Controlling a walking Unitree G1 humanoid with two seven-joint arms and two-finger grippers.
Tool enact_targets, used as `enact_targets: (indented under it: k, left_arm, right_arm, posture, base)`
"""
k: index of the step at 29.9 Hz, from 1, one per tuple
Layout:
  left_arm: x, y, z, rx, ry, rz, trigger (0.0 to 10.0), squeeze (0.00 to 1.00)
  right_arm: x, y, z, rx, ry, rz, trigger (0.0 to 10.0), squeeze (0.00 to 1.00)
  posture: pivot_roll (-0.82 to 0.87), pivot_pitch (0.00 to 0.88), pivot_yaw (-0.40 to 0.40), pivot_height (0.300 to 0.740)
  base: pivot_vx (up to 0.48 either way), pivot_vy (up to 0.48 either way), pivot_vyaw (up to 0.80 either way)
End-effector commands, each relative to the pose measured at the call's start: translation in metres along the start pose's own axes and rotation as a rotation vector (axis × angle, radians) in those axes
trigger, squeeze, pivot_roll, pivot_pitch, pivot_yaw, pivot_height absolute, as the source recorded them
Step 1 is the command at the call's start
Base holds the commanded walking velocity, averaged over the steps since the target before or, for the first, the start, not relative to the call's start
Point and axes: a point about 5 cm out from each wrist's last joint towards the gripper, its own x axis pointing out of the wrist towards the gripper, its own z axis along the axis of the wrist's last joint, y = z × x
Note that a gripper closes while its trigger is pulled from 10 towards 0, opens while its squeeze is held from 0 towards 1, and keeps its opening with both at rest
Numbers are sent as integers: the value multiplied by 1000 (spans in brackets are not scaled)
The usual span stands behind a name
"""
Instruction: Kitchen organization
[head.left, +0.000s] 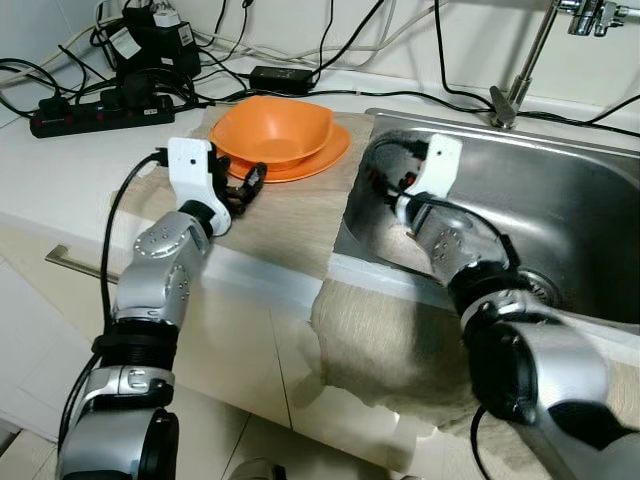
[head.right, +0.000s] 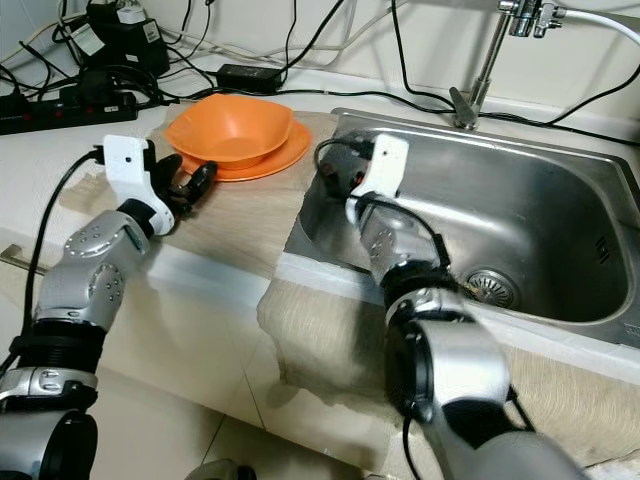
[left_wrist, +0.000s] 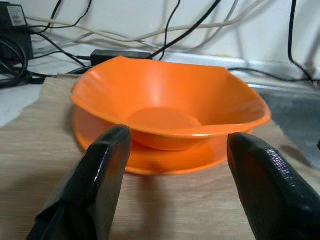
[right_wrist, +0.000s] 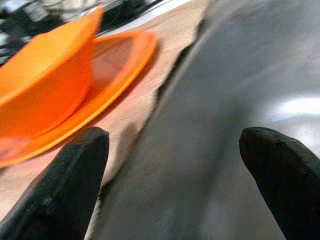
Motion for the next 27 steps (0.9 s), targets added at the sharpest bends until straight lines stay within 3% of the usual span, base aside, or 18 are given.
enact_targets:
  k: [1,15,22,23,27]
  left_arm:
    - [-4,3,7,34,5,-27,10000,0]
    - [-12,29,28,157,88,-62,10000,0]
    - [-7,31,37,164,77,-48,10000,0]
    - [-6,31,38,180,87,-55,10000,0]
    - [-5,31,34,205,137,-63,10000,0]
  right_arm:
    - [-1,8,7,-11,-17,47,10000,0]
    - [-10,30,-5,-3,-4,130,10000,0]
    - [-11,48,-8,60,9,188,10000,0]
    - [-12,56,-10,73,18,217,10000,0]
    - [-13,63,-13,60,32,233,10000,0]
  posture:
    - [72,0,35,740]
    - [100,29,55,740]
    - [91,29,60,740]
    - [90,29,59,740]
    - [93,32,58,740]
  base:
    - [0,0,0]
    - [0,0,0]
    - [0,0,0]
    - [0,0,0]
    - [0,0,0]
